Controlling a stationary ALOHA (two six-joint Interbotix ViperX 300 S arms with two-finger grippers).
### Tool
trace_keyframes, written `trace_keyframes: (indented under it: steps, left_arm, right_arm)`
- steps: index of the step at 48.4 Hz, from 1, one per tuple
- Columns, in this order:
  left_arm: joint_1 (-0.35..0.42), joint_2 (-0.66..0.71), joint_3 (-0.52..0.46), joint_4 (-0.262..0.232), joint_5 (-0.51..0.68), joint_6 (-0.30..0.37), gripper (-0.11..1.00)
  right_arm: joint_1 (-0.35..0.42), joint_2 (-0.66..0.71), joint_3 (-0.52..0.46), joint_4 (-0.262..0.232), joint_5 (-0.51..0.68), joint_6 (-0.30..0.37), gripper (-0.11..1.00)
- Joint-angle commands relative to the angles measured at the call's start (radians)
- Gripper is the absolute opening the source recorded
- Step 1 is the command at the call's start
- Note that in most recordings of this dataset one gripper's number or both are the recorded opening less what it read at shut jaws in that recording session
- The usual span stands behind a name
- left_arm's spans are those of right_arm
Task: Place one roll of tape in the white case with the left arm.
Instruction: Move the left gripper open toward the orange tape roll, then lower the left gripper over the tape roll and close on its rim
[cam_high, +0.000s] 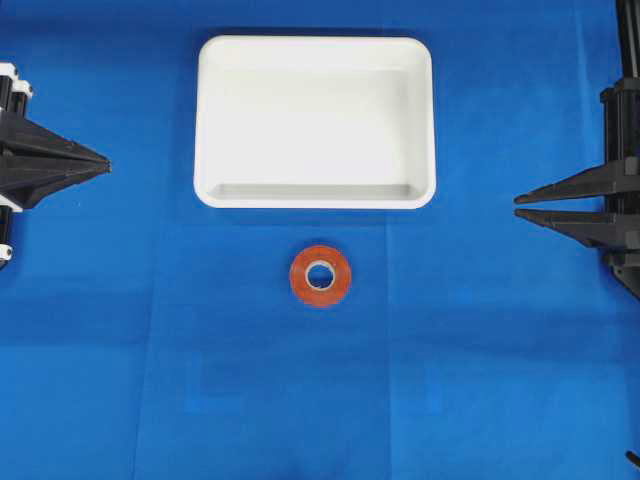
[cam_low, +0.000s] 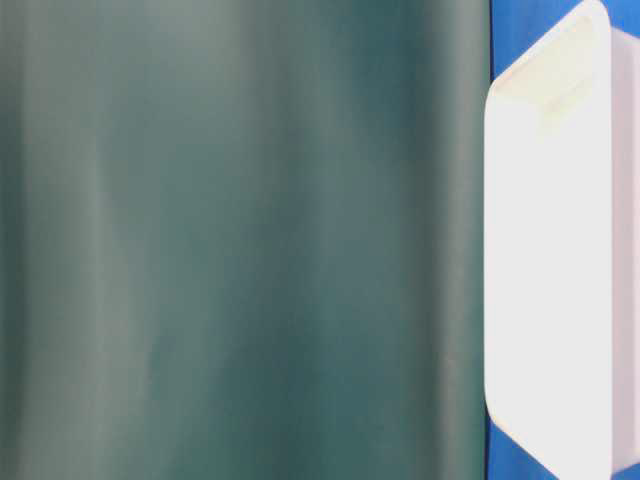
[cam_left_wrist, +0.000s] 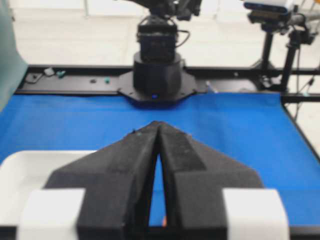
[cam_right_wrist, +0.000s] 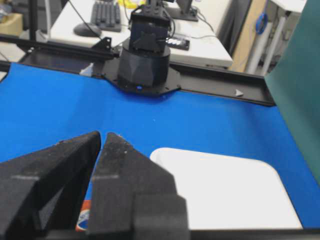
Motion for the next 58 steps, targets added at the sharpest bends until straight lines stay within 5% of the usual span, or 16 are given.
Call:
trace_keyframes:
  steps: [1, 15, 32, 37, 48, 58]
  left_arm:
    - [-0.028, 0.015, -0.018, 0.018, 0.002, -0.02, 0.0]
    - [-0.078, 0.094, -0.046, 0.029, -0.028, -0.035, 0.0]
    - [-0.137, 0.471, -0.209, 0.035, -0.179, -0.029, 0.02]
    - [-0.153, 0.558, -0.272, 0.034, -0.164, -0.035, 0.2]
    - [-0.179, 0.701, -0.403, 0.032, -0.021, -0.095, 0.84]
    - [-0.181, 0.851, -0.522, 0.031, 0.175, -0.164, 0.87]
  right_arm:
    - [-0.003, 0.006, -0.035, -0.002, -0.008, -0.009, 0.0]
    - [-0.003, 0.028, -0.064, -0.003, 0.014, -0.008, -0.11]
    - [-0.005, 0.055, -0.057, -0.003, 0.014, -0.005, -0.1]
    - [-0.005, 0.06, -0.057, -0.003, 0.014, -0.002, -0.1]
    - [-0.006, 0.078, -0.054, -0.002, 0.014, -0.002, -0.07]
    - [-0.006, 0.095, -0.049, -0.003, 0.014, -0.002, -0.06]
